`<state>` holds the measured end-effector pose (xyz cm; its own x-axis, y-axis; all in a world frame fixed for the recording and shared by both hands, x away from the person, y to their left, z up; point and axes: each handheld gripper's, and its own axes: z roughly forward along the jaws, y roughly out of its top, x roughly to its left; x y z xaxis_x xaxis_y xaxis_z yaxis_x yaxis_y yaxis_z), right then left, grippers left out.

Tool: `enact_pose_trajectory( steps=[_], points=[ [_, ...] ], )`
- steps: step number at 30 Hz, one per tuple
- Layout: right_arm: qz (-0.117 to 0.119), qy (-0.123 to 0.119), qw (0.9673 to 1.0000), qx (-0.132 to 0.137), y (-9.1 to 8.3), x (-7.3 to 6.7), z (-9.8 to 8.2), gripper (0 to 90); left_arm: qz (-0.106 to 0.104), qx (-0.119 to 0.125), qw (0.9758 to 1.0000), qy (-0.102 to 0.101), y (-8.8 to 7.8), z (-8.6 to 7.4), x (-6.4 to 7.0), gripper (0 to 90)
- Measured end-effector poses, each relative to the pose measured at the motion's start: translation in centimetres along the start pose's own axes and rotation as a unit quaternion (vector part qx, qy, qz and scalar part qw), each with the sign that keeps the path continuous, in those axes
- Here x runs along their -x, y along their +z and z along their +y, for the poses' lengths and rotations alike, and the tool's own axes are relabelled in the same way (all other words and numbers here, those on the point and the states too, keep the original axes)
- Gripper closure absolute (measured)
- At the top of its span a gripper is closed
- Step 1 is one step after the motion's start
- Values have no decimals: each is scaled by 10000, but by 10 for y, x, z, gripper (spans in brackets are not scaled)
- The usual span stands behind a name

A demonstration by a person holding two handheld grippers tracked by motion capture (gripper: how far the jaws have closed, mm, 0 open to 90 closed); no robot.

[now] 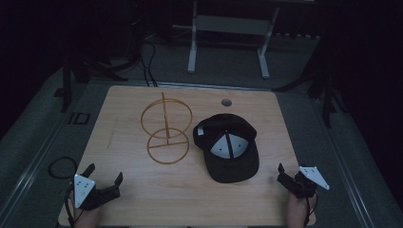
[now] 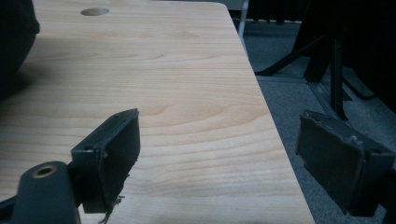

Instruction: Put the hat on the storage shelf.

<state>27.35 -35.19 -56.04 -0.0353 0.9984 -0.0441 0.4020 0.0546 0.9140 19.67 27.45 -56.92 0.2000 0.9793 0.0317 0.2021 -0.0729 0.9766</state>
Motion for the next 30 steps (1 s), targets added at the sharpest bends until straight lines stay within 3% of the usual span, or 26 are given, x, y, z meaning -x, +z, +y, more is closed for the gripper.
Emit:
enact_pose_trajectory(
  steps=[4, 7, 11, 16, 20, 22, 25, 28, 30],
  points=[
    [82, -148, 9999, -25, -1, -3, 5, 138, -33, 71, 10000, 41, -1, 2, 2, 3],
    [140, -77, 9999, -41, -3, -4, 9, 139, -70, 56, 10000, 28, -1, 2, 2, 3],
    [357, -36, 9994, -13, -8, -5, 26, 139, -119, 7, 9999, -21, -1, 2, 0, 4],
    [643, -187, 9976, 156, -16, -14, 50, 134, -192, -135, 9997, -86, 1, 2, 0, 3],
    [1125, -372, 9927, 212, -17, -23, 71, 127, -269, -137, 9993, -225, 1, 2, 0, 3],
    [1443, -438, 9883, 237, -17, -28, 81, 125, -270, -151, 9991, -293, 1, 3, -1, 3],
    [1605, -622, 9849, 203, -17, -37, 96, 126, -350, -177, 9985, -392, 2, 2, -4, 3],
    [1720, -796, 9818, 127, -14, -49, 110, 125, -284, -287, 9989, -234, 2, 2, -4, 4],
    [1828, -933, 9787, 84, -11, -56, 119, 125, -329, -248, 9988, -260, 2, 3, -3, 17]
  ],
)
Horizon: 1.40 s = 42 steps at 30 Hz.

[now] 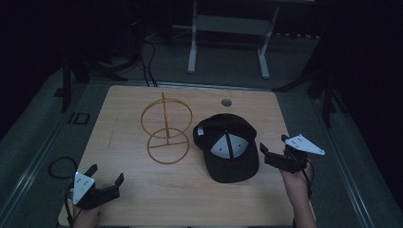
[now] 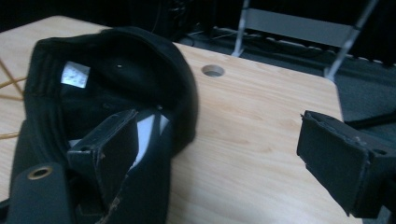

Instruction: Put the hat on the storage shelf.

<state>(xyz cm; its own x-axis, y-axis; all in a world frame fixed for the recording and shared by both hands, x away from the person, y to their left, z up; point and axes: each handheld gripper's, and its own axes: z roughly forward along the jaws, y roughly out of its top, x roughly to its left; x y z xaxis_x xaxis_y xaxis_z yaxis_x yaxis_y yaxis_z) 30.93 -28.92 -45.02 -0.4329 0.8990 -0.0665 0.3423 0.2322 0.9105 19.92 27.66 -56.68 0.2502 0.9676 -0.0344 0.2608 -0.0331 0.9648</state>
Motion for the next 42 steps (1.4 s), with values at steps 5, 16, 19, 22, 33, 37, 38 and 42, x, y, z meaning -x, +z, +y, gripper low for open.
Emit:
enact_pose_trajectory(
  steps=[5, 16, 19, 22, 33, 37, 38, 42],
  points=[
    [378, -149, 9992, -24, 20, -7, 16, 138, -11, -115, 9998, -171, 0, 3, 4, 17],
    [377, -612, 9957, -577, 70, -18, 34, 304, -305, -216, 9992, -118, -2, 7, 12, 17],
    [332, -756, 9939, -730, 82, -19, 34, 346, -461, -226, 9987, 70, -4, 10, 19, 17],
    [371, -816, 9922, -866, 91, -20, 33, 390, -555, -230, 9979, 242, -5, 11, 24, 17],
    [97, -1173, 9854, -1230, 111, -25, 23, 629, -606, -390, 9972, 192, -3, 9, 27, 18],
    [-53, -1130, 9855, -1266, 111, -23, 23, 876, -616, -433, 9970, 195, -2, 8, 28, 17],
    [-24, -1078, 9864, -1238, 111, -23, 23, 880, -656, -451, 9967, 170, -2, 8, 28, 17],
    [21, -855, 9899, -1130, 105, -24, 26, 886, -664, -477, 9966, 144, -1, 8, 29, 17]
  ],
)
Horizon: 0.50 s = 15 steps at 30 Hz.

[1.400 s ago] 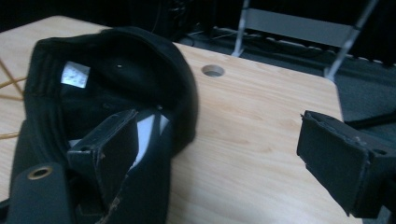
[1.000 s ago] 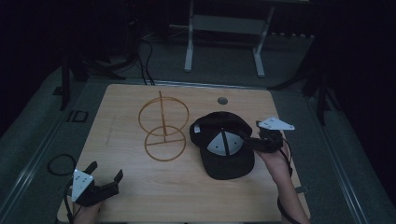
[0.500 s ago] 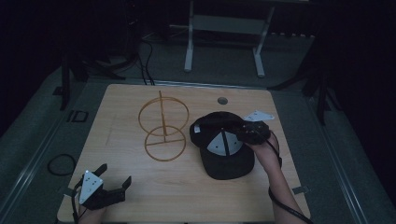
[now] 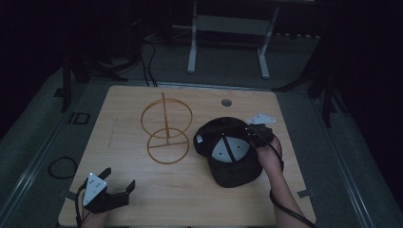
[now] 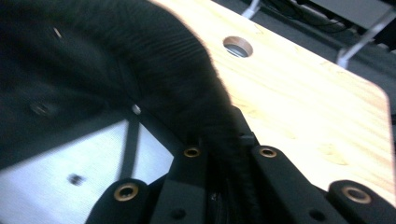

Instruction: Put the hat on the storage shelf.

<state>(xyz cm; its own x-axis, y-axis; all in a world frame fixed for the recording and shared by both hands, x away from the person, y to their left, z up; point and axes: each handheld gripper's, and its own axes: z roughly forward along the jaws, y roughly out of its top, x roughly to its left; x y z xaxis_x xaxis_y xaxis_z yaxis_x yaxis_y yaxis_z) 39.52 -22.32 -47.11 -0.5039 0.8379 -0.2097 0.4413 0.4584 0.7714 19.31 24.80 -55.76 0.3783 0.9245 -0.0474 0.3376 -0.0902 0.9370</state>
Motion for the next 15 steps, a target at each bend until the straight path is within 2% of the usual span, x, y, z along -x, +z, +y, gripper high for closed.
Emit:
enact_pose_trajectory(
  steps=[5, 7, 9, 15],
  points=[
    [43, 266, 9989, 379, -18, -3, 6, 888, -67, -14, 10000, 19, 1, 1, 3, 17],
    [192, 425, 9975, 533, -26, -3, 9, 888, -91, 10, 10000, -7, 1, 1, 5, 17],
    [163, 409, 9968, 664, -35, -5, 13, 888, -53, 4, 10000, 3, 1, 1, 8, 17],
    [233, 488, 9930, 1054, -62, -7, 23, 888, -266, -10, 9996, 93, 4, 3, 22, 17]
  ],
)
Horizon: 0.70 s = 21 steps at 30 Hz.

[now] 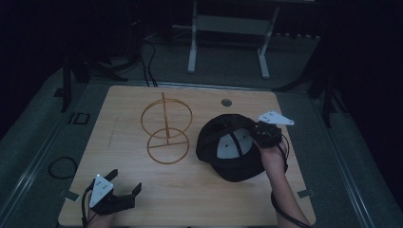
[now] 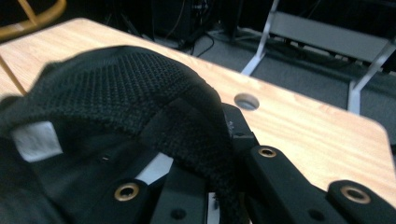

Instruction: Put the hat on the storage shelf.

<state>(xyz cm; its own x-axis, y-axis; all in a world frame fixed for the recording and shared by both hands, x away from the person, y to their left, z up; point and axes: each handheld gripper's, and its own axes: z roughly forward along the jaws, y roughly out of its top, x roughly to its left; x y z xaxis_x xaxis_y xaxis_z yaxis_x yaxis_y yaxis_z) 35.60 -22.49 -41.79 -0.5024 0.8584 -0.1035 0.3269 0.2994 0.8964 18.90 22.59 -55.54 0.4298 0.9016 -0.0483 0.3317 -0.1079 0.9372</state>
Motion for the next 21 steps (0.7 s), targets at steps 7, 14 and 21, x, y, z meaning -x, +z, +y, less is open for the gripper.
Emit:
enact_pose_trajectory(
  steps=[7, 14, 21],
  points=[
    [-101, -89, 9997, 199, -18, -4, 14, 887, -314, 29, 9994, 141, 7, 9, 22, 17],
    [-50, 23, 9987, 515, -40, -10, 24, 887, -877, 51, 9961, 113, 21, 23, 47, 17],
    [68, -47, 9974, 719, -51, -25, 24, 887, -1319, 85, 9910, 198, 42, 42, 73, 17]
  ],
)
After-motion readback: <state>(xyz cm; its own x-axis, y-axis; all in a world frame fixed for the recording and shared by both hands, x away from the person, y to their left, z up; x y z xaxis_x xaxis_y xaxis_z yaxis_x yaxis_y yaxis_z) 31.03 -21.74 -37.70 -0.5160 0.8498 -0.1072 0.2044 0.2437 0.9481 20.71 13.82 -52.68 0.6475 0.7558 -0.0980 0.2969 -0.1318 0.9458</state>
